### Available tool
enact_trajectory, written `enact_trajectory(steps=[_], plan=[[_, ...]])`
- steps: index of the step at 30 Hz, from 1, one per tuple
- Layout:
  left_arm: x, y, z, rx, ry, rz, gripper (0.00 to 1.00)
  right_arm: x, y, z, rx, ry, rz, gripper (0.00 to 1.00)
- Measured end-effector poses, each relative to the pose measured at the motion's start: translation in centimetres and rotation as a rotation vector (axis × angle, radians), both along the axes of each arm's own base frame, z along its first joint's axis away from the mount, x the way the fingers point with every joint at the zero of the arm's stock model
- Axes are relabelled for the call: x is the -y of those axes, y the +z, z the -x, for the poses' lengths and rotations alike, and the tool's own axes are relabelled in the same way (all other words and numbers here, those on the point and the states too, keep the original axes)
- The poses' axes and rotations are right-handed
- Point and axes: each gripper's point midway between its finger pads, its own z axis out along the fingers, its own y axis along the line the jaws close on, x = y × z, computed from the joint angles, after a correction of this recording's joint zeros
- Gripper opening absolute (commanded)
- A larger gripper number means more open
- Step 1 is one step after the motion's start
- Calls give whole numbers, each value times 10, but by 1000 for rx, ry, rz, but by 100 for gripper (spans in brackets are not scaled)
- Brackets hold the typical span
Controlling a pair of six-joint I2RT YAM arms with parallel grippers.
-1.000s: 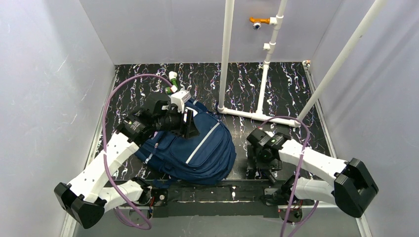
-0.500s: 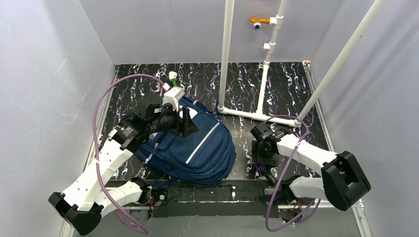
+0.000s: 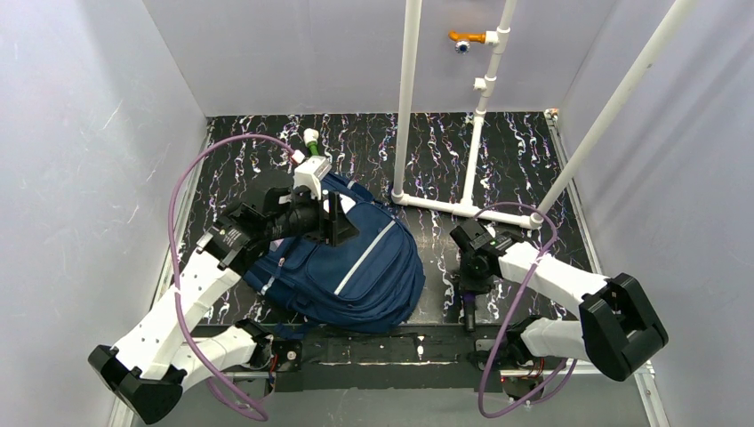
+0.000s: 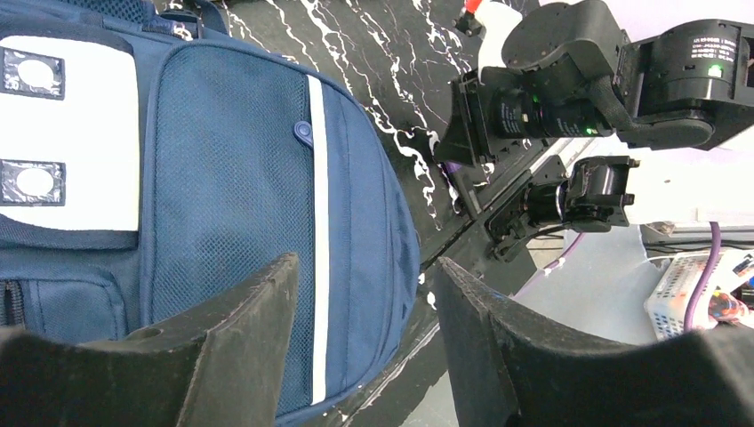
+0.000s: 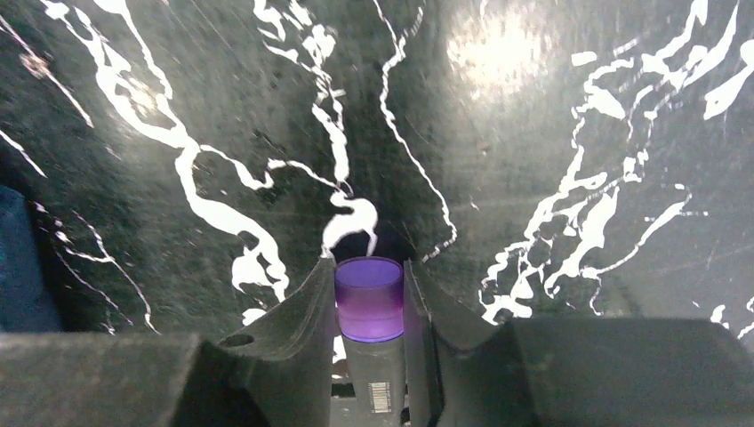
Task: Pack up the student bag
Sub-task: Pick up the stationery from the center of the board.
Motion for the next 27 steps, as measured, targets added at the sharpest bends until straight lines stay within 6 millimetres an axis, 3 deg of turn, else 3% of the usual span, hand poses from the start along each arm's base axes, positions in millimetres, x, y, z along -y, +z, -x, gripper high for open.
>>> enact_trajectory(steps=[6, 8, 11, 14, 19, 23, 27], plan=[[-1, 3, 8, -13, -1, 27, 56, -19, 4, -30, 40, 12, -18, 1], [3, 5, 10, -18, -13, 57, 57, -32, 16, -50, 79, 9, -58, 1], [13, 3, 12, -36, -35, 126, 54, -55, 53, -84, 166, -40, -189, 1], [28, -3, 14, -101, -60, 205, 53, -86, 115, -118, 307, -111, -429, 1], [65, -5, 11, -167, -116, 277, 68, -124, 212, -136, 437, -120, -725, 1], [79, -10, 12, -144, -112, 253, 66, -149, 246, -141, 453, -129, -905, 1], [82, -11, -3, -97, -68, 203, 63, -172, 248, -134, 409, -168, -1028, 1]])
